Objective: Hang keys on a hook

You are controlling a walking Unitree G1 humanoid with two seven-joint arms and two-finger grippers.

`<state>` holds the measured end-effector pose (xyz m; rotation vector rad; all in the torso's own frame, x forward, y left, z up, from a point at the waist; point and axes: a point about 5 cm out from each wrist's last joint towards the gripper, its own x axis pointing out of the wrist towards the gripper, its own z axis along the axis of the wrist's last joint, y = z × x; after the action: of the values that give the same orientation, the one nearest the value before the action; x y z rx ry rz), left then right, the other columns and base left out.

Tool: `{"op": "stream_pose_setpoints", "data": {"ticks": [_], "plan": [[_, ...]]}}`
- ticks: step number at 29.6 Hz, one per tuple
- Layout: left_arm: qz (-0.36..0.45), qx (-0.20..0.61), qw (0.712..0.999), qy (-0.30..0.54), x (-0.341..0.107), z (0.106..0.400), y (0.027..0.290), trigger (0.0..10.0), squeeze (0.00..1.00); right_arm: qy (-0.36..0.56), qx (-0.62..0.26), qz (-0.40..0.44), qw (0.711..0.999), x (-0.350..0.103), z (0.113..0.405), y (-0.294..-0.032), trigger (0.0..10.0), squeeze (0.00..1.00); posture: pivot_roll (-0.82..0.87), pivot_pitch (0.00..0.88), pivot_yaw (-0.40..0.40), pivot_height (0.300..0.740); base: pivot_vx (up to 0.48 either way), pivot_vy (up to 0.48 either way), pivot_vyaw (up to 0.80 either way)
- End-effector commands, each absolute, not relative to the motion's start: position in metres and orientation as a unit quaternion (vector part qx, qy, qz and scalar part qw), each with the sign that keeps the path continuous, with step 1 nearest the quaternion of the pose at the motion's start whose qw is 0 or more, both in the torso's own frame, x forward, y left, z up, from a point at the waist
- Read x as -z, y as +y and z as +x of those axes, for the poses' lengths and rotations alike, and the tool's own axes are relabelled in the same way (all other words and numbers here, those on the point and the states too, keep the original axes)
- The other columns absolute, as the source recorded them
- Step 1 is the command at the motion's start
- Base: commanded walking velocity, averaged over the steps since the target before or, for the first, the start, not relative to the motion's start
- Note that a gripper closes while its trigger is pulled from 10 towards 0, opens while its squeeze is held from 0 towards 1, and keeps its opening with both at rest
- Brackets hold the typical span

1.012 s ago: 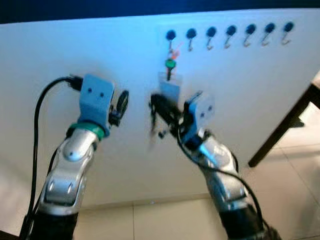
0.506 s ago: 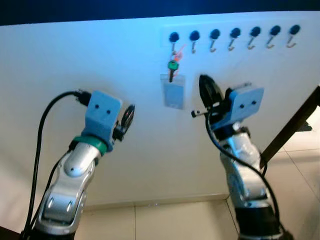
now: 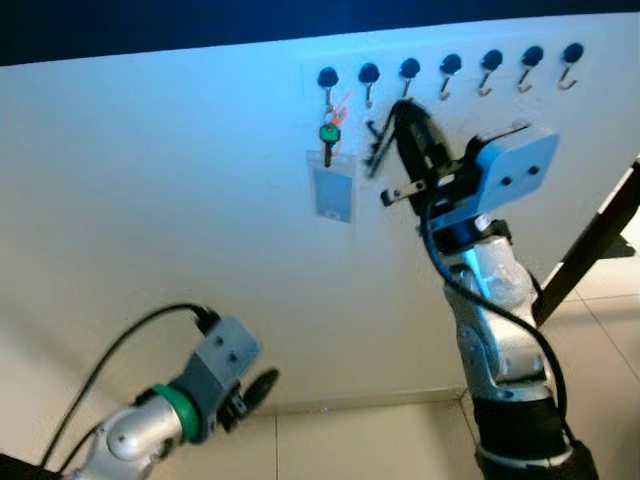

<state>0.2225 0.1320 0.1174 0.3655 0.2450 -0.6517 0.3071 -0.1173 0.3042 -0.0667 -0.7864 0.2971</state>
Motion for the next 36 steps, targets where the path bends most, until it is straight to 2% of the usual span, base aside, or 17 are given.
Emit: {"op": "stream_pose_setpoints", "data": {"ticks": [1, 8, 23, 36], "plan": [[0.181, 0.306, 0.928, 0.110, -0.120, 0.225, 0.130, 10.0, 0.00, -0.368, -0.128, -0.028, 0.920, -0.302, 0.317, -0.120, 10.0, 0.00, -0.06, 0.016, 0.151, 0.740, 0.000, 0.000, 0.00], [0.178, 0.282, 0.937, 0.105, -0.125, 0.230, 0.137, 10.0, 0.00, -0.350, -0.105, -0.029, 0.930, -0.302, 0.331, -0.126, 10.0, 0.00, -0.04, 0.022, 0.139, 0.740, 0.000, 0.000, 0.00], [0.183, 0.268, 0.941, 0.101, -0.125, 0.232, 0.142, 10.0, 0.00, -0.348, -0.063, -0.041, 0.935, -0.300, 0.329, -0.147, 10.0, 0.00, -0.05, 0.026, 0.139, 0.740, 0.000, 0.000, 0.00], [0.178, 0.263, 0.943, 0.097, -0.126, 0.233, 0.139, 10.0, 0.00, -0.334, -0.089, -0.054, 0.937, -0.300, 0.343, -0.138, 10.0, 0.00, -0.03, 0.026, 0.128, 0.740, 0.000, 0.000, 0.00]]}}
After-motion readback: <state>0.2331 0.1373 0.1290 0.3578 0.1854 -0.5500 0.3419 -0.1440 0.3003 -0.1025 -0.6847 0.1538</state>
